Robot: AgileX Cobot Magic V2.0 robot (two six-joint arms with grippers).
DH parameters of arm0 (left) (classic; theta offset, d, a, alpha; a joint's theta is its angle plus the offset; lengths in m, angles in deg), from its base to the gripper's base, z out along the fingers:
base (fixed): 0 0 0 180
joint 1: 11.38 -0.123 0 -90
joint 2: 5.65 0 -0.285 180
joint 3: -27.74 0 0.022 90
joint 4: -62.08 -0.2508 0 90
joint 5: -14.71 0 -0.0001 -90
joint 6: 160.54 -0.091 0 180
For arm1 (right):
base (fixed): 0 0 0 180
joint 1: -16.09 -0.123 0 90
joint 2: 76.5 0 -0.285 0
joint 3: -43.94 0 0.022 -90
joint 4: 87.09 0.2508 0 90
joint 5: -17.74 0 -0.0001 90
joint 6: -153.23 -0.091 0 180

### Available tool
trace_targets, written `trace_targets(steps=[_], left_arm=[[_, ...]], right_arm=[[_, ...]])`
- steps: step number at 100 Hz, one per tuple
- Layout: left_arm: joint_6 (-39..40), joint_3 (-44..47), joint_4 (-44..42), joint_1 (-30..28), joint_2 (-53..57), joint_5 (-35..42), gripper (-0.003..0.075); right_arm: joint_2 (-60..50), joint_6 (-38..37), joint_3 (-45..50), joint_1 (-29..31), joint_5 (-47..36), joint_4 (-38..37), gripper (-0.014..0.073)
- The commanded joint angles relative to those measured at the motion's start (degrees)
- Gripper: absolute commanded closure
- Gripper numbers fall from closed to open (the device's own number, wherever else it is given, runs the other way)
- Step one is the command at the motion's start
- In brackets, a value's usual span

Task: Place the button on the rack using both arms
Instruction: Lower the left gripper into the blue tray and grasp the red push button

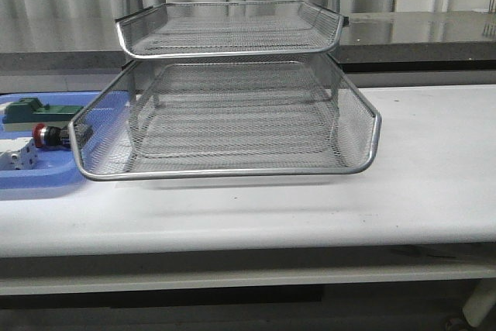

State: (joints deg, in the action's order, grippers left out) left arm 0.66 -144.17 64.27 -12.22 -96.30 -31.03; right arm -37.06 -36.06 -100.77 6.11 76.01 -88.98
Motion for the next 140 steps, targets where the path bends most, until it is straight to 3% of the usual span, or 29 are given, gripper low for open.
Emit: trace_targets(steps=[1,69,140], left_arm=[[-2.5,-4.7,1.0,-0.2,-1.2,2.4,0.0202],[-27.3,-40.2,5.8,1.0,-33.7,-12.8,0.0201],[-31.4,-53.8,3.0,4.4,-49.0,-13.8,0.0201]], right_arm=[[0.0,0.2,-2.0,0.1,-3.0,-0.9,0.066],[0.0,0.2,-2.0,0.1,-3.0,-0.9,0.066],[0.0,0.2,-2.0,0.1,-3.0,-0.9,0.066]])
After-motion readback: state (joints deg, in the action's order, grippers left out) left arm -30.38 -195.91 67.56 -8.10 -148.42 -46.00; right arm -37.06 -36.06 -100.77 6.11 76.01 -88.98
